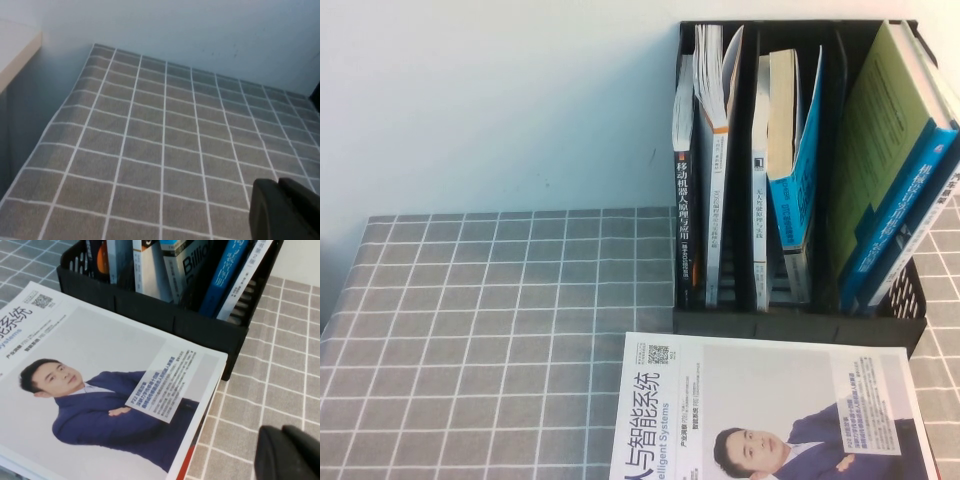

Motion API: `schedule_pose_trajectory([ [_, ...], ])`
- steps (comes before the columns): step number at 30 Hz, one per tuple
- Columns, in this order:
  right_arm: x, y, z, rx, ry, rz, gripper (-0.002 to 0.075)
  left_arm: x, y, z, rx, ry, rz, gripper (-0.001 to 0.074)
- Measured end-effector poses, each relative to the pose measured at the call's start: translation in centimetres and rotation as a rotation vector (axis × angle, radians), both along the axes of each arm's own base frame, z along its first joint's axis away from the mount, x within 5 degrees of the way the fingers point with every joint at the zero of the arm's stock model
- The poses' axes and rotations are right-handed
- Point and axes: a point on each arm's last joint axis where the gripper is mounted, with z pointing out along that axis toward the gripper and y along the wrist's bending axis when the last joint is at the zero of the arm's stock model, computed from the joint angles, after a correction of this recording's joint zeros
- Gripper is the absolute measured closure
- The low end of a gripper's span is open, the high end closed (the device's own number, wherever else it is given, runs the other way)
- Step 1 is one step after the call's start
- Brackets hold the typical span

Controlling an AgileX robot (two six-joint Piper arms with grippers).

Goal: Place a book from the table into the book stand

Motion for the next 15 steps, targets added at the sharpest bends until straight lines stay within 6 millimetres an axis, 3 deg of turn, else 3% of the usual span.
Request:
schedule_pose_trajectory([
  [9,0.00,0.02,-0.04,0.004,0.001,0.001,0.0729,-0.16,0.01,-0.65,0.227,0.062,-0.053,0.0738],
  [15,0.00,0.03,-0.03,0.006,0.001,0.001,0.0729,-0.19,-0.30,-0.62,0.212,0.060,-0.084,0.0738],
])
